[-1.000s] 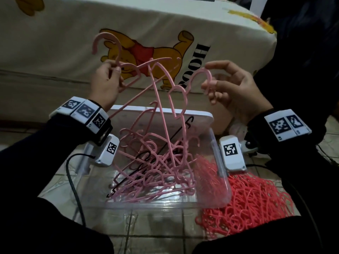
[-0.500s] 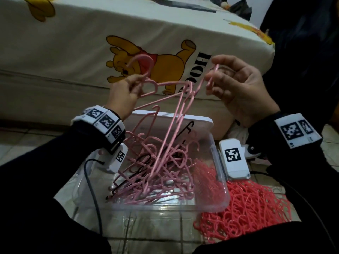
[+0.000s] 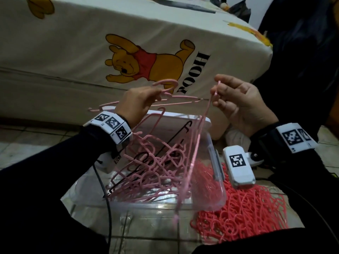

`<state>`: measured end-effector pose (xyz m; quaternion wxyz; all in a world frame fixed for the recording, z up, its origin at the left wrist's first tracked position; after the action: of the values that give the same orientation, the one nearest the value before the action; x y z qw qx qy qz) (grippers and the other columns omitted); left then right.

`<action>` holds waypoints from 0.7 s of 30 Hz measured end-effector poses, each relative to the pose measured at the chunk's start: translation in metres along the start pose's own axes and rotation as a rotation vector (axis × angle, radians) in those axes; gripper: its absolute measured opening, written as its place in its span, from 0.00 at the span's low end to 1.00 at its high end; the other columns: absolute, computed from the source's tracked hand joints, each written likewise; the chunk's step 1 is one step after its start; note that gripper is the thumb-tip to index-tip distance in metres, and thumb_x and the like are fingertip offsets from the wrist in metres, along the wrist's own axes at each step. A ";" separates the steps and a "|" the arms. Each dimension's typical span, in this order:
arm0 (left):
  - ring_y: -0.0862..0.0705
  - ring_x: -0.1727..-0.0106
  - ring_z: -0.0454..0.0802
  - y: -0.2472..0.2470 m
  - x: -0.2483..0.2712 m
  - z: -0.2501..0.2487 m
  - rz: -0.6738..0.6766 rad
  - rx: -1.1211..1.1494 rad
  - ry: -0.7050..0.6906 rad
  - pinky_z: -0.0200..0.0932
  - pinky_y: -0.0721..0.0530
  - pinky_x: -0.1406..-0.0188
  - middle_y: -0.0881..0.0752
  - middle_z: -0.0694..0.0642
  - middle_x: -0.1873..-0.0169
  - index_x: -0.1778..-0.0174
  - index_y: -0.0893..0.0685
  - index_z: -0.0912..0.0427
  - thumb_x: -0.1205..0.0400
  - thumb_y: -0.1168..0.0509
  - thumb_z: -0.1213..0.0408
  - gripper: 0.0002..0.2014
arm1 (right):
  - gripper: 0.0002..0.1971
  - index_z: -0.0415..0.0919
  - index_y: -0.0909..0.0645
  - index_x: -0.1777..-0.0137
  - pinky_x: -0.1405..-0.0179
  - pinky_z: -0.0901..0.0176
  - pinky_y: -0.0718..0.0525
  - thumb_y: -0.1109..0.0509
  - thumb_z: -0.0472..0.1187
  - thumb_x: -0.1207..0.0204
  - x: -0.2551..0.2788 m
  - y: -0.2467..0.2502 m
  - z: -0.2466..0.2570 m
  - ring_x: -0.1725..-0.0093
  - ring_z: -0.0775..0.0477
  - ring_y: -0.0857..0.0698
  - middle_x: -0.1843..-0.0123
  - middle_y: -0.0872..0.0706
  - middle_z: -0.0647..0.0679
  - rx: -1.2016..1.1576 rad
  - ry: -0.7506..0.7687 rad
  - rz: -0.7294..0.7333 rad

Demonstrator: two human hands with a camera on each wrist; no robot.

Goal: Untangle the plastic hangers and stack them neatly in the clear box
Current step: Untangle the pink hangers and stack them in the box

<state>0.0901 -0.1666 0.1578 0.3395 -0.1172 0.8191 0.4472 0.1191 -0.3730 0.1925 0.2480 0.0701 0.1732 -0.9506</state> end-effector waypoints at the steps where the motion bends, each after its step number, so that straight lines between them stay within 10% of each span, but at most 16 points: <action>1: 0.13 0.56 0.47 -0.002 -0.001 0.008 0.008 0.075 0.104 0.40 0.14 0.52 0.10 0.57 0.53 0.36 0.16 0.61 0.20 0.37 0.77 0.17 | 0.13 0.36 0.21 0.47 0.65 0.66 0.14 0.27 0.34 0.31 0.000 0.004 -0.001 0.64 0.53 0.12 0.61 0.10 0.45 0.042 0.004 -0.023; 4: 0.14 0.62 0.38 -0.010 -0.001 0.026 0.044 0.307 0.390 0.26 0.17 0.61 0.13 0.50 0.61 0.35 0.19 0.60 0.15 0.42 0.71 0.14 | 0.16 0.36 0.21 0.49 0.63 0.62 0.13 0.22 0.35 0.35 0.000 0.013 -0.006 0.60 0.47 0.10 0.60 0.09 0.41 0.151 0.022 -0.090; 8: 0.14 0.59 0.45 -0.026 0.001 0.017 0.163 0.540 0.519 0.34 0.15 0.64 0.17 0.52 0.62 0.37 0.22 0.56 0.12 0.45 0.65 0.11 | 0.12 0.35 0.22 0.53 0.65 0.58 0.13 0.23 0.30 0.32 -0.003 0.007 -0.018 0.63 0.42 0.09 0.63 0.10 0.38 0.283 0.037 -0.151; 16: 0.16 0.43 0.56 -0.061 0.016 -0.013 0.499 0.441 0.418 0.59 0.18 0.41 0.15 0.60 0.42 0.30 0.28 0.57 0.18 0.37 0.52 0.22 | 0.12 0.33 0.24 0.52 0.65 0.55 0.11 0.25 0.27 0.30 -0.012 -0.027 -0.033 0.63 0.43 0.10 0.56 0.12 0.30 0.294 0.065 -0.211; 21: 0.16 0.50 0.50 -0.056 0.015 -0.010 0.410 0.307 0.333 0.44 0.15 0.49 0.19 0.58 0.43 0.34 0.24 0.61 0.15 0.39 0.64 0.14 | 0.15 0.35 0.27 0.44 0.62 0.52 0.10 0.27 0.30 0.27 -0.021 -0.033 -0.040 0.66 0.44 0.12 0.59 0.13 0.34 0.329 0.040 -0.113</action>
<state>0.1027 -0.2048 0.1153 0.1169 0.0313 0.9282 0.3520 0.1224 -0.3221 0.1698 0.1761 0.1189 0.0237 -0.9769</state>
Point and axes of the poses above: each hand's wrist, its own x-axis away from the middle knuckle, its own y-axis out of the back of the hand, z = x × y, the point moved 8 cm from there along -x, towards the middle knuckle
